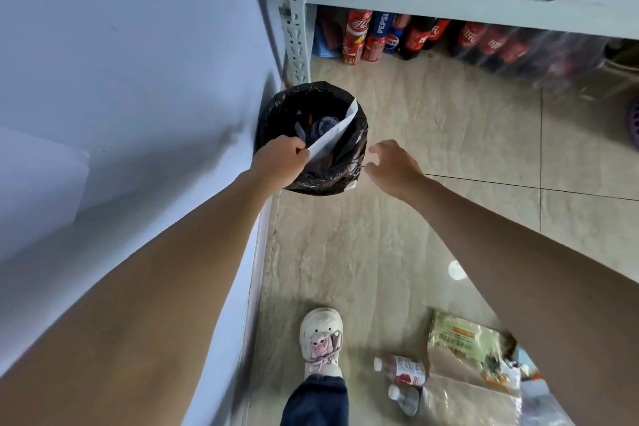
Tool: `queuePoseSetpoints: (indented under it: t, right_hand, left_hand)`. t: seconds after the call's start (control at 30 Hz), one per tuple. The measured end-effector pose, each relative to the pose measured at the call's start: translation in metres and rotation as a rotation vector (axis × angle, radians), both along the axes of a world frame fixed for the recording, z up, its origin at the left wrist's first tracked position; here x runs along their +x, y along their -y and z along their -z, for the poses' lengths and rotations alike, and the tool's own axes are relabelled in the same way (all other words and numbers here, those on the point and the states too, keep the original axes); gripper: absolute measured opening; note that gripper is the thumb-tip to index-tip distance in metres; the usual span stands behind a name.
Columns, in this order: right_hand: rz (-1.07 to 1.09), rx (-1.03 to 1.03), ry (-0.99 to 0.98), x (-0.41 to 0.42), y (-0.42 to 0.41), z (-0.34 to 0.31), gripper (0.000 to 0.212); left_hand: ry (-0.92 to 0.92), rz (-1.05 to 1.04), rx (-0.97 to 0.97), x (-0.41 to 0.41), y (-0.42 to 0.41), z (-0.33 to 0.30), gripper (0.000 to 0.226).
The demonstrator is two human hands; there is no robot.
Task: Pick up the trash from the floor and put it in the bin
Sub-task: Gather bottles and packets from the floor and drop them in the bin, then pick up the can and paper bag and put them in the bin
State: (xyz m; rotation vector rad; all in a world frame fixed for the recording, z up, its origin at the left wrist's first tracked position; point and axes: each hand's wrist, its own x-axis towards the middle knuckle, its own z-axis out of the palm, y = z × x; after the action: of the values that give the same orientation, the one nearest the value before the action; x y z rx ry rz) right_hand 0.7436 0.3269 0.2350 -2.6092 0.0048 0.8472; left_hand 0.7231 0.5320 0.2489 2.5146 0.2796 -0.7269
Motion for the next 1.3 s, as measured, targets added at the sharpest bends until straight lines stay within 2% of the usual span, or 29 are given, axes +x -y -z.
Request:
queuePoseSetpoints:
  t: [0.3, 0.47, 0.63, 0.83, 1.07, 1.17, 1.3]
  right_hand:
    - [-0.098, -0.049, 0.12, -0.069, 0.111, -0.05, 0.051]
    - [-0.142, -0.065, 0.134, -0.157, 0.196, -0.07, 0.054]
    - [-0.167, -0.083, 0.061, -0.242, 0.271, -0.066, 0.057]
    - [-0.166, -0.087, -0.036, -0.32, 0.324, -0.027, 0.061]
    - [-0.12, -0.118, -0.167, -0.41, 0.35, 0.047, 0.075]
    - [-0.101, -0.138, -0.195, -0.444, 0.351, 0.085, 0.08]
    - [-0.079, -0.15, -0.241, -0.48, 0.345, 0.138, 0.089]
  left_hand:
    - [0.061, 0.218, 0.158, -0.064, 0.102, -0.048, 0.041]
    - [0.034, 0.289, 0.2, -0.142, 0.188, -0.059, 0.048]
    - [-0.033, 0.341, 0.196, -0.221, 0.263, -0.055, 0.051]
    - [-0.136, 0.442, 0.195, -0.297, 0.314, -0.025, 0.054]
    - [-0.223, 0.624, 0.216, -0.363, 0.325, 0.048, 0.055]
    - [-0.25, 0.622, 0.196, -0.386, 0.321, 0.087, 0.053]
    - [-0.29, 0.512, 0.156, -0.417, 0.311, 0.141, 0.051]
